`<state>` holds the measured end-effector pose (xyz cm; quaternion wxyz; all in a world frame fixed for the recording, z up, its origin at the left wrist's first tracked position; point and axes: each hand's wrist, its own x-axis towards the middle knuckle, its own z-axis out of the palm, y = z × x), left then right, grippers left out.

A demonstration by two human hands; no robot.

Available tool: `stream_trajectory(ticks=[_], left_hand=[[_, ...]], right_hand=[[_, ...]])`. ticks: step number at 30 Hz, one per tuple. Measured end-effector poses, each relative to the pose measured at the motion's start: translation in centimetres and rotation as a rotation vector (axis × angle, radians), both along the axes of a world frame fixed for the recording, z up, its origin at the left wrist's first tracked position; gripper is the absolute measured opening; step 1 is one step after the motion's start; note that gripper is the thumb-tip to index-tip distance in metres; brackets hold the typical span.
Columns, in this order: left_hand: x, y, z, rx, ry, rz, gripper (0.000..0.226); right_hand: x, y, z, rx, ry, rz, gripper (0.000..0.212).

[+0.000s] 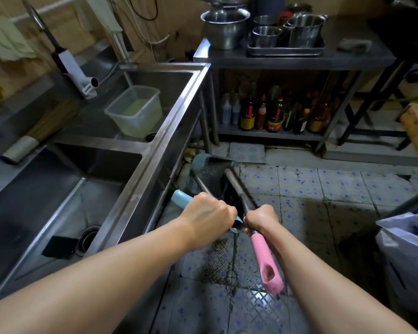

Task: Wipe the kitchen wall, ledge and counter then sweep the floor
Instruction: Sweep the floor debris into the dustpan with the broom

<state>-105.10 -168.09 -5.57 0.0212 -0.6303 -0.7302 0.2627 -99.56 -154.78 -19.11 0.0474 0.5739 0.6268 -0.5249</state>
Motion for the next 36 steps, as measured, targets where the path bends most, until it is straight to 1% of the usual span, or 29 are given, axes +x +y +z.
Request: stream_trajectory(ticks=[1,2,3,4,6,8,9,10,12,13,15,20,22,26,30,32,34,36], left_hand=[[0.0,0.0,0.3,-0.008,0.016,0.028,0.007],[-0.1,-0.2,-0.4,-0.03,-0.022,0.05,0.005],[-0.4,-0.4,-1.3,-0.013,-0.047,0.07,0.013],[-0.6,-0.5,-1.5,0.04,-0.046,0.047,0.015],[-0.6,-0.8,-0.6,0.015,-0.049,0.032,0.008],[-1.1,-0.8,-1.6,0.1,-0.055,0.005,0.024],[-1.2,-0.6,-1.6,0.11,-0.026,0.001,0.026],[-1.1,-0.6,-1.4,0.119,-0.026,-0.015,0.024],[-1.0,-0.5,-0.4,0.087,-0.075,0.015,0.008],[-1.2,-0.4,-0.4,0.072,-0.061,0.041,0.014],[-1.4,-0.4,-0.4,0.121,-0.064,0.023,0.022],[-1.9,0.1,2.0,0.17,-0.05,0.04,0.022],[-2.4,0.3,3.1,0.19,-0.048,0.068,0.021],[-3.0,0.5,4.9,0.253,-0.037,0.093,0.019],[-3.3,1.3,6.8,0.319,-0.034,0.133,0.01],[-3.3,2.0,7.4,0.359,-0.028,0.156,0.01],[-3.2,2.7,7.8,0.377,-0.039,0.18,0.01],[-2.9,3.6,8.3,0.398,-0.052,0.197,0.011]], right_hand=[[0.0,-0.3,0.2,-0.01,-0.005,-0.005,0.031],[0.0,-0.3,0.3,-0.012,0.005,-0.008,0.029],[0.0,-0.2,0.3,-0.017,0.008,-0.001,0.028],[-0.1,0.1,0.4,-0.018,0.016,0.005,0.028],[-0.4,0.2,0.6,0.003,0.015,0.0,0.032],[-0.6,0.4,0.7,-0.01,0.025,-0.001,0.031],[-0.5,0.5,0.7,-0.021,0.031,-0.006,0.03],[-0.5,0.7,0.6,-0.03,0.038,-0.012,0.029],[-0.4,1.1,0.4,-0.049,0.042,-0.017,0.028],[-0.4,1.3,0.5,-0.053,0.037,-0.012,0.028],[-0.2,1.6,1.0,-0.08,0.038,-0.017,0.026],[0.2,2.4,4.2,-0.148,0.104,-0.06,0.002],[0.3,2.6,5.7,-0.172,0.146,-0.052,0.011],[0.6,3.5,8.0,-0.192,0.158,-0.014,0.007],[0.7,4.6,9.6,-0.191,0.196,0.06,0.009],[0.8,5.3,10.4,-0.196,0.193,0.035,0.006],[1.1,6.1,11.1,-0.207,0.191,0.015,0.008],[1.7,7.0,11.9,-0.224,0.212,0.039,0.005]])
